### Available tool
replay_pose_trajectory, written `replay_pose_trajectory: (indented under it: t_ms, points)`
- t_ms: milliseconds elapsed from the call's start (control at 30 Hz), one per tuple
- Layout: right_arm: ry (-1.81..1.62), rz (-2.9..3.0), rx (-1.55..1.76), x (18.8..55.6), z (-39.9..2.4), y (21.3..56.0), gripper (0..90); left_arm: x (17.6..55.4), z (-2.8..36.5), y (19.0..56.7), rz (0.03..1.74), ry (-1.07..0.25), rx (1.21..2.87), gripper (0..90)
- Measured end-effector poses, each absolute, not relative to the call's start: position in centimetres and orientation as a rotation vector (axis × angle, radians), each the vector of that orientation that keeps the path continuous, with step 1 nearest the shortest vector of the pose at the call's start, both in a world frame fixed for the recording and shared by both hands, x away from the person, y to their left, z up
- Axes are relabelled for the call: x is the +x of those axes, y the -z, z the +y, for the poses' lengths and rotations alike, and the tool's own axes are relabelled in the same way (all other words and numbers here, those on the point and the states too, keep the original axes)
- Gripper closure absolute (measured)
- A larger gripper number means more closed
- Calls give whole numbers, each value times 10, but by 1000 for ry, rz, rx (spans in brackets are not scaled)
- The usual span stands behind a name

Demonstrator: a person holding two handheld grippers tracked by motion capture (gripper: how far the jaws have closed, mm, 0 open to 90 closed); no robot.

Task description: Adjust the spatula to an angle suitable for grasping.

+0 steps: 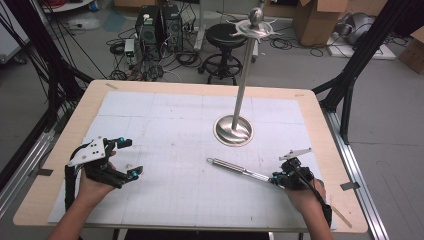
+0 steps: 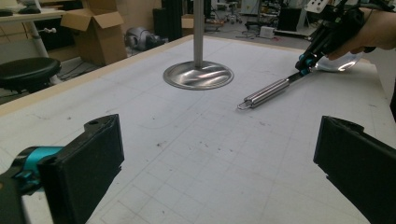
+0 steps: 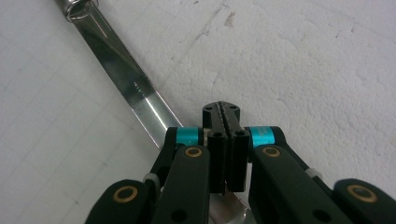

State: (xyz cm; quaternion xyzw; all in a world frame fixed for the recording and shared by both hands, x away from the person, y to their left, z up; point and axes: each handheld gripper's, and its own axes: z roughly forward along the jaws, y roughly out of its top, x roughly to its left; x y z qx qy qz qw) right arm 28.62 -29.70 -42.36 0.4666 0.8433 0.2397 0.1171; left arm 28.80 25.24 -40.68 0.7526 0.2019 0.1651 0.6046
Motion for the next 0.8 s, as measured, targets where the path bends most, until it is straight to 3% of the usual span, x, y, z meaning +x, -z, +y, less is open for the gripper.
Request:
replay_pose_trajectory:
  t_ms: [133, 300, 800]
  points:
    - [-705, 2472, 1350, 288, -298, 424, 892, 288, 252, 407, 463, -375, 1739, 21]
    - [-772, 2432, 1353, 290, -303, 422, 733, 288, 251, 407, 459, -371, 1739, 21]
    - [-1269, 2171, 1024, 275, -298, 381, 468, 288, 255, 406, 453, -370, 1746, 21]
